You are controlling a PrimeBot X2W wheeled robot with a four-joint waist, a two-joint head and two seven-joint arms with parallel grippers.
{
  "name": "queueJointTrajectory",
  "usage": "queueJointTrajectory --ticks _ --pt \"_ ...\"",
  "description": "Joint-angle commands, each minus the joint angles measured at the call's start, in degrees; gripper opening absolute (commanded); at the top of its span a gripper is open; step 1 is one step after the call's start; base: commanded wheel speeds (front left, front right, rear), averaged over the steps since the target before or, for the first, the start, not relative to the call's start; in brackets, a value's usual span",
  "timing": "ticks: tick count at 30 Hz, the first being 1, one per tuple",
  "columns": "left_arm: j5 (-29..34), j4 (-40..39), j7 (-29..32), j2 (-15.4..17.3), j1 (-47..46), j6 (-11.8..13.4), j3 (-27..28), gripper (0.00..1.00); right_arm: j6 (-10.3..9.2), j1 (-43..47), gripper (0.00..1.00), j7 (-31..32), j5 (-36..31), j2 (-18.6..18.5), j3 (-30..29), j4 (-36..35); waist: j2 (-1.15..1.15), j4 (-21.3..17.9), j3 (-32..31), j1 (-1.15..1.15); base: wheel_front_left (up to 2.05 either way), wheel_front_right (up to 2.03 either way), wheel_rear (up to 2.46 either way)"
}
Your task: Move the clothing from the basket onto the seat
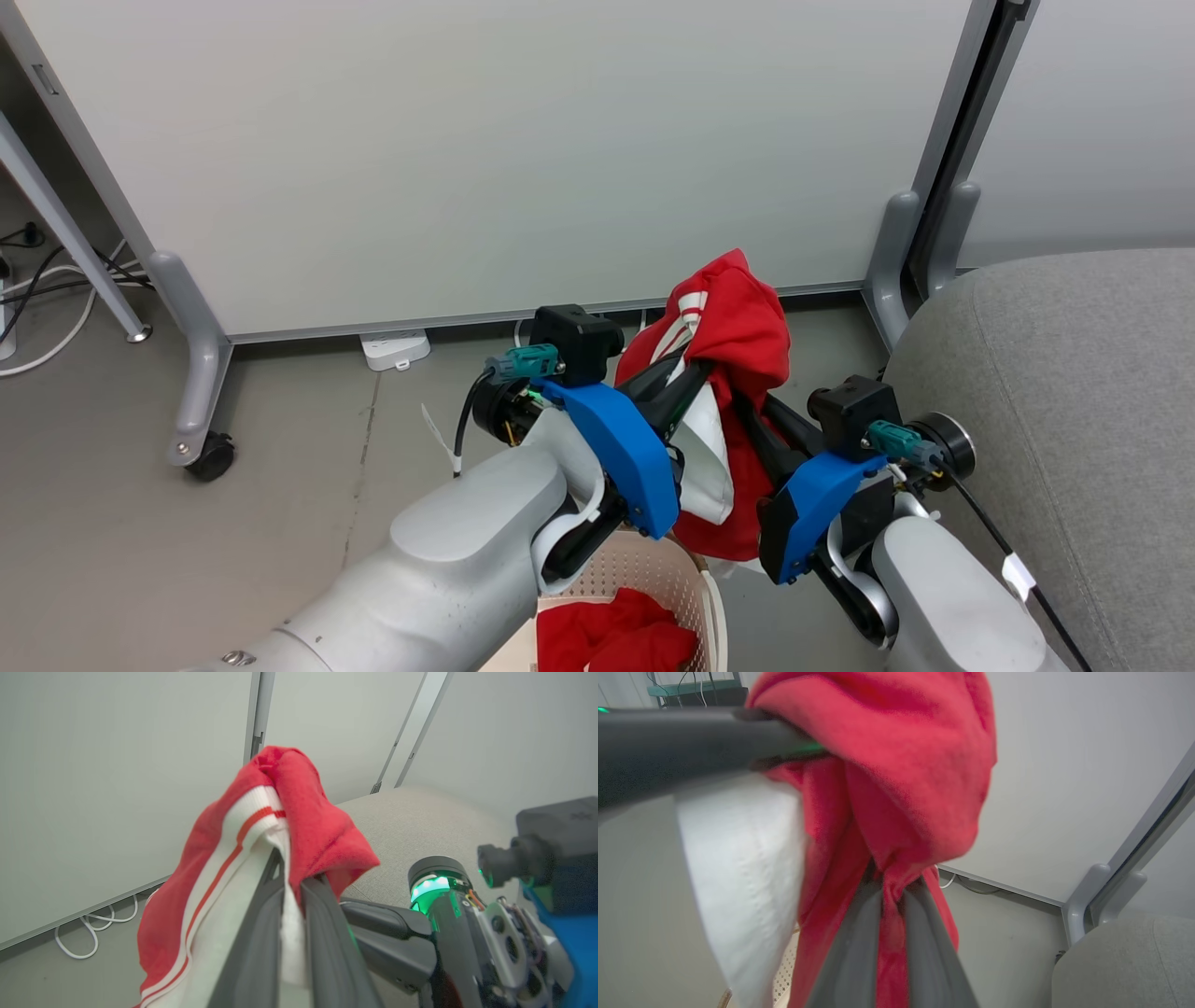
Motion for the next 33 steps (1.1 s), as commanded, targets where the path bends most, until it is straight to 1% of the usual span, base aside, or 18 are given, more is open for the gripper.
queueJointTrajectory --ticks 1,14,15,16,17,27,28,31,33 --pt "-0.08 0.25 -0.27 0.13 -0.94 -0.09 -0.17 0.00 -0.04 -0.57 0.00 -0.55 0.06 -0.09 0.00 0.04 0.00 0.03 0.08 0.00 0.00 0.00 0.00" --pt "-0.82 0.83 -0.73 0.12 -1.19 0.22 -0.78 0.00 -0.04 0.63 0.00 -0.66 0.04 0.11 -0.04 -0.36 0.00 0.24 0.24 0.00 0.00 0.00 0.00" --pt "-0.92 0.81 -0.78 0.12 -1.20 0.18 -0.79 0.45 -0.04 0.67 0.00 -0.65 0.09 0.11 0.01 -0.36 0.00 0.25 0.25 0.00 0.00 0.00 0.00" --pt "-0.92 0.81 -0.78 0.12 -1.20 0.18 -0.79 0.45 -0.04 0.67 0.00 -0.65 0.09 0.11 0.01 -0.36 0.00 0.25 0.25 0.00 0.00 0.00 0.00" --pt "-1.04 0.73 -0.89 0.13 -1.27 0.19 -0.76 1.00 -0.04 0.69 0.00 -0.63 0.13 0.13 0.05 -0.40 0.00 0.25 0.28 0.00 0.00 0.00 0.00" --pt "0.90 0.17 -2.20 0.13 0.80 -0.73 0.95 1.00 -0.04 0.47 0.00 -1.11 -0.21 0.45 -0.64 -0.71 0.00 0.19 0.61 0.00 0.00 0.00 0.00" --pt "1.86 -0.12 -2.22 0.12 1.15 -0.66 1.94 1.00 -0.04 0.50 0.00 -1.23 -0.26 0.49 -0.83 -0.74 0.00 0.22 0.66 0.00 0.00 0.00 0.00" --pt "5.16 -2.39 -2.23 0.77 4.26 -0.72 7.33 1.00 -0.04 0.79 0.00 -1.50 -0.40 0.53 -1.31 -0.90 0.00 0.30 0.82 0.00 0.00 0.00 0.00" --pt "8.71 -4.50 -2.23 1.75 6.82 -0.97 10.84 1.00 -0.04 1.08 0.00 -1.65 -0.40 0.54 -1.89 -1.00 0.00 0.40 0.92 0.00 0.00 0.00 0.00"
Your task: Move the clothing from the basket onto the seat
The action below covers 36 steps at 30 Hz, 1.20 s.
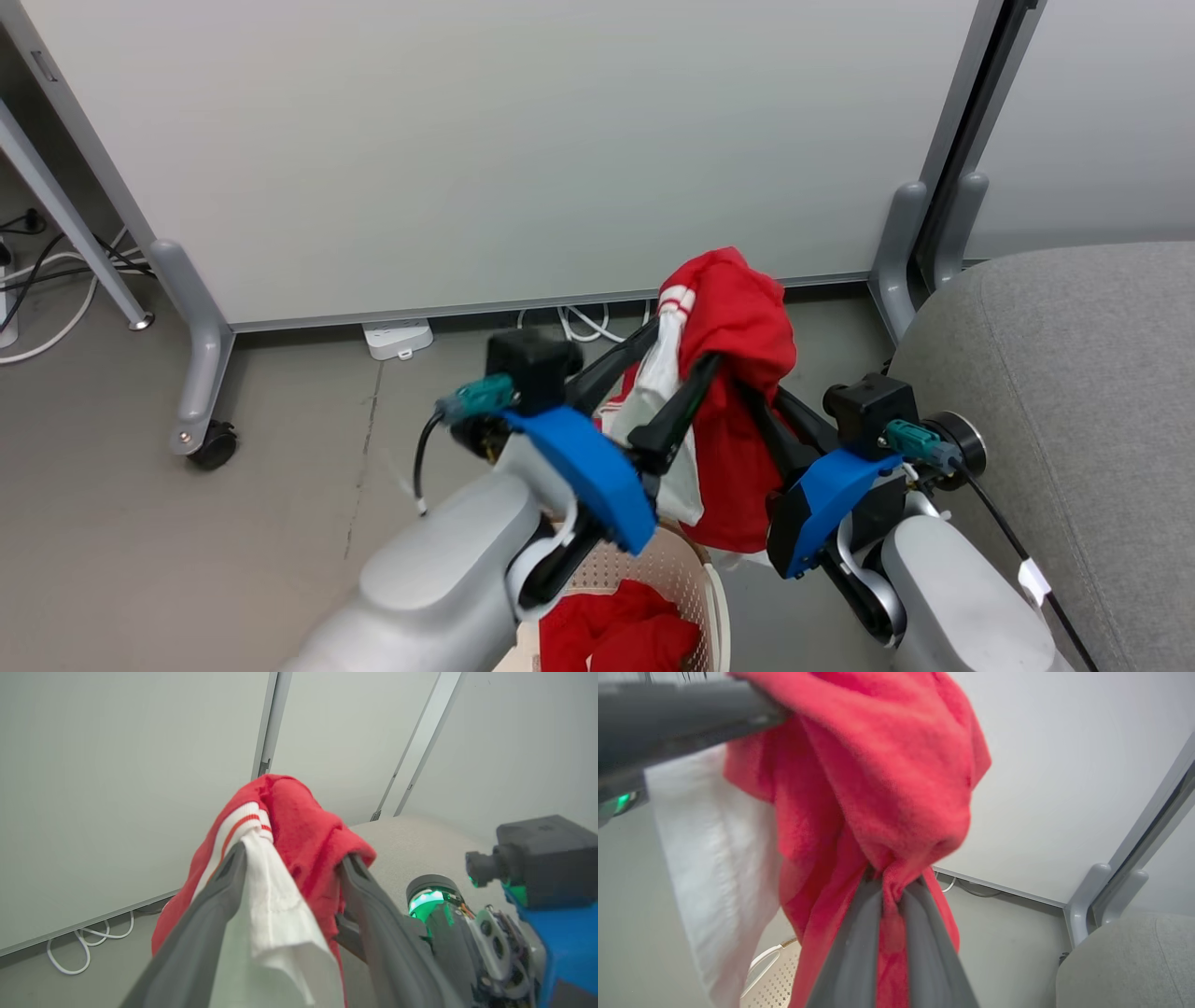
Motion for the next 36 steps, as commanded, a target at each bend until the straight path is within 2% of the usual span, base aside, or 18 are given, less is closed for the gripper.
queueJointTrajectory --ticks 1,9,16,25,36 --pt "1.81 -1.07 -0.20 0.98 1.86 -0.17 1.68 1.00 -0.04 0.66 0.00 -0.46 -0.19 0.24 -0.39 -0.34 0.00 0.06 0.07 -0.01 0.00 0.00 0.00" --pt "17.05 -8.76 -0.20 3.69 14.11 -0.49 13.17 1.00 -0.04 1.62 0.00 -0.61 -1.14 -0.02 -2.16 -1.37 0.00 0.71 0.94 -0.01 0.00 0.00 0.00" --pt "25.21 -11.54 -0.21 3.70 22.49 -1.15 21.12 1.00 -0.04 2.38 0.00 -0.16 -1.66 -0.06 -3.05 -2.12 0.00 0.86 1.19 -0.01 0.00 0.00 0.00" --pt "30.36 -11.23 -0.21 3.09 29.64 -1.33 29.65 1.00 -0.04 3.50 0.00 0.56 -2.19 0.09 -4.48 -3.26 0.00 0.73 1.10 -0.01 0.00 0.00 0.00" --pt "34.06 -11.10 -0.21 1.72 30.78 -1.84 33.82 1.00 -0.04 4.43 0.00 0.86 -2.50 0.26 -5.38 -4.11 0.00 0.69 1.51 -0.01 0.00 0.00 0.00"
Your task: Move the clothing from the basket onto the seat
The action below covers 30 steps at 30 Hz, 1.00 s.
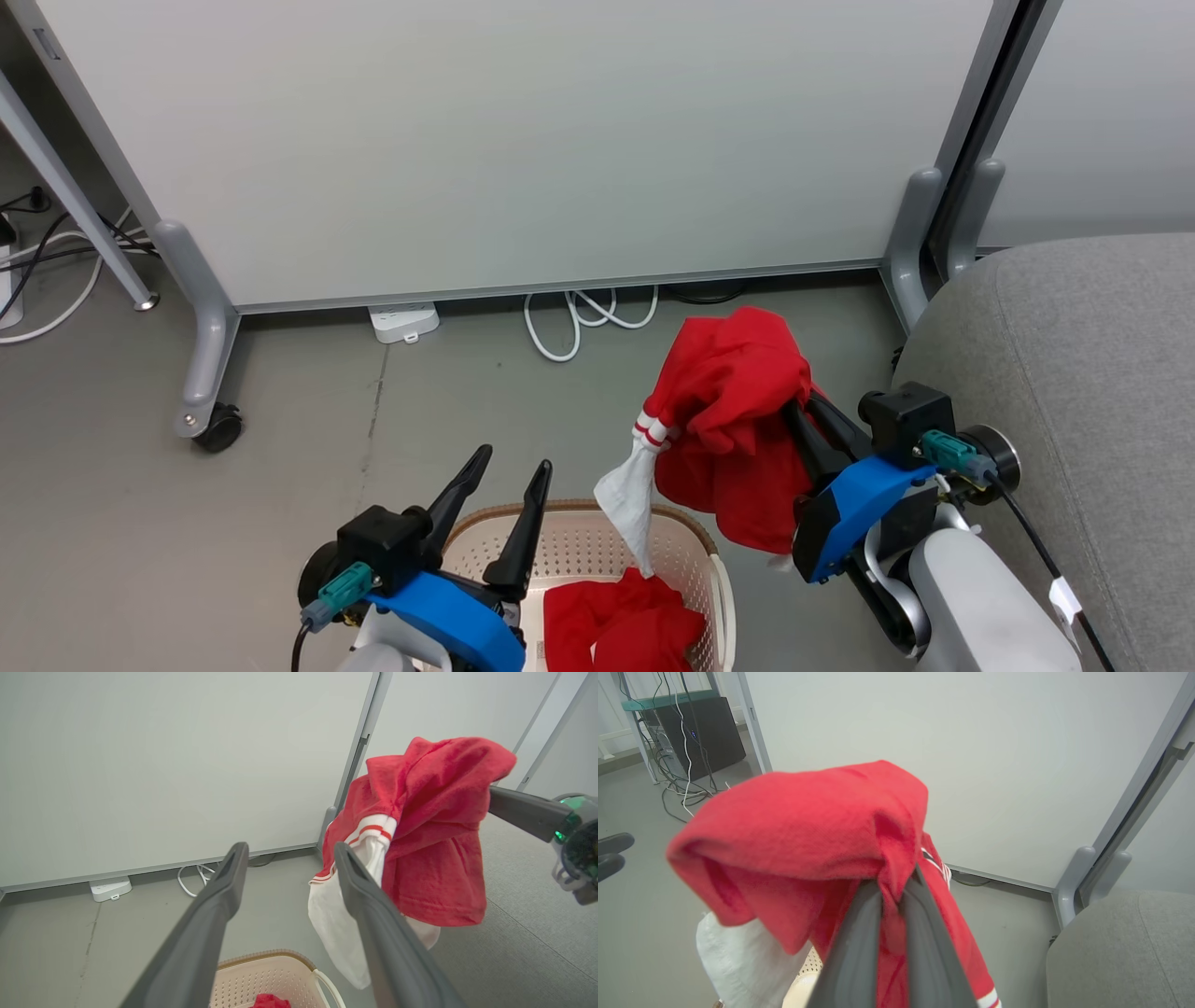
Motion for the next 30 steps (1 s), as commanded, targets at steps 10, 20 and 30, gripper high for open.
queueJointTrajectory --ticks 10,20,30 --pt "1.51 0.10 -0.19 -0.11 0.34 -0.28 2.42 1.00 -0.04 0.22 0.00 -0.42 0.28 0.46 0.03 -0.30 0.00 -2.05 0.91 0.00 0.00 0.00 0.00" --pt "1.70 -1.15 -0.19 0.84 -0.69 -0.32 2.32 1.00 -0.04 -0.67 0.00 -0.94 0.36 0.99 0.18 0.40 0.00 -10.76 2.21 0.00 0.00 0.00 0.00" --pt "1.50 -1.16 -0.19 0.87 -1.11 -0.32 0.48 1.00 -0.04 -0.22 0.00 -1.48 0.45 1.11 -0.52 0.72 0.00 -20.98 2.47 0.00 0.00 0.00 0.00"
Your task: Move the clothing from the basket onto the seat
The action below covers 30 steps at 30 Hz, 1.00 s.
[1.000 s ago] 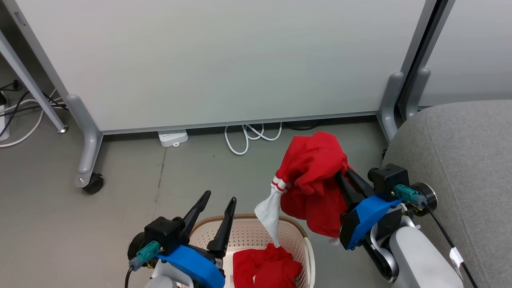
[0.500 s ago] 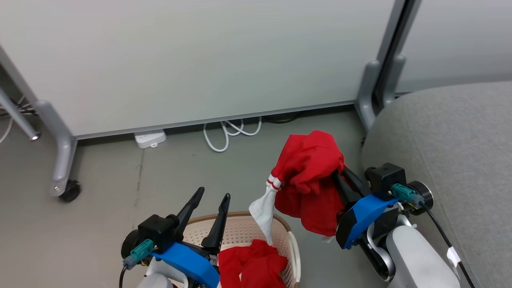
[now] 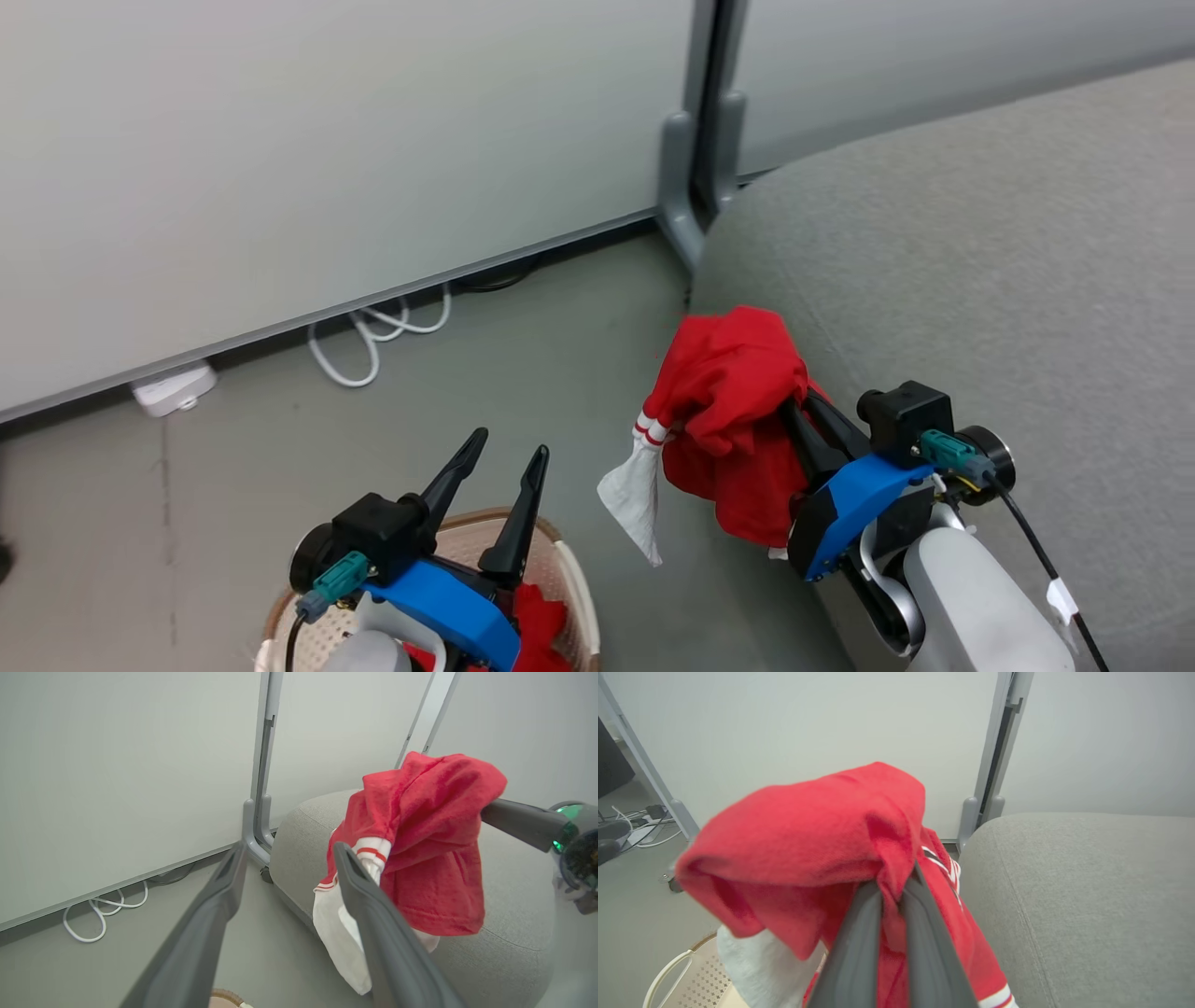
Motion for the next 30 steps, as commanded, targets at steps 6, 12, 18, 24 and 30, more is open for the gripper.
queueJointTrajectory --ticks 6,12,18,24,30 --pt "-0.30 0.31 -0.19 0.42 -0.94 -0.22 -1.14 1.00 -0.04 0.57 0.00 -0.71 0.25 0.63 -0.25 0.04 0.00 -8.01 0.55 0.00 0.00 0.00 0.00" --pt "0.09 0.51 -0.19 0.91 -1.33 -0.22 -1.59 1.00 -0.04 0.92 0.00 -0.95 0.58 0.91 -0.41 -0.07 0.00 -10.65 0.84 0.00 0.00 0.00 0.00" --pt "0.28 0.73 -0.19 1.17 -1.21 -0.22 -1.62 1.00 -0.04 1.28 0.00 -1.13 0.64 1.18 -0.53 0.05 0.00 -11.74 1.11 0.00 0.00 0.00 0.00" --pt "0.00 0.84 -0.19 1.35 -0.75 -0.22 -1.62 1.00 -0.04 1.43 0.00 -0.89 1.36 1.48 -0.73 0.34 0.00 -11.59 1.45 0.00 0.00 0.00 0.00" --pt "0.49 0.39 -0.19 2.14 -2.11 -0.23 -1.95 1.00 -0.04 -5.72 0.00 2.16 2.44 0.28 -2.18 1.07 0.00 -11.29 3.70 0.00 0.00 0.00 0.00"
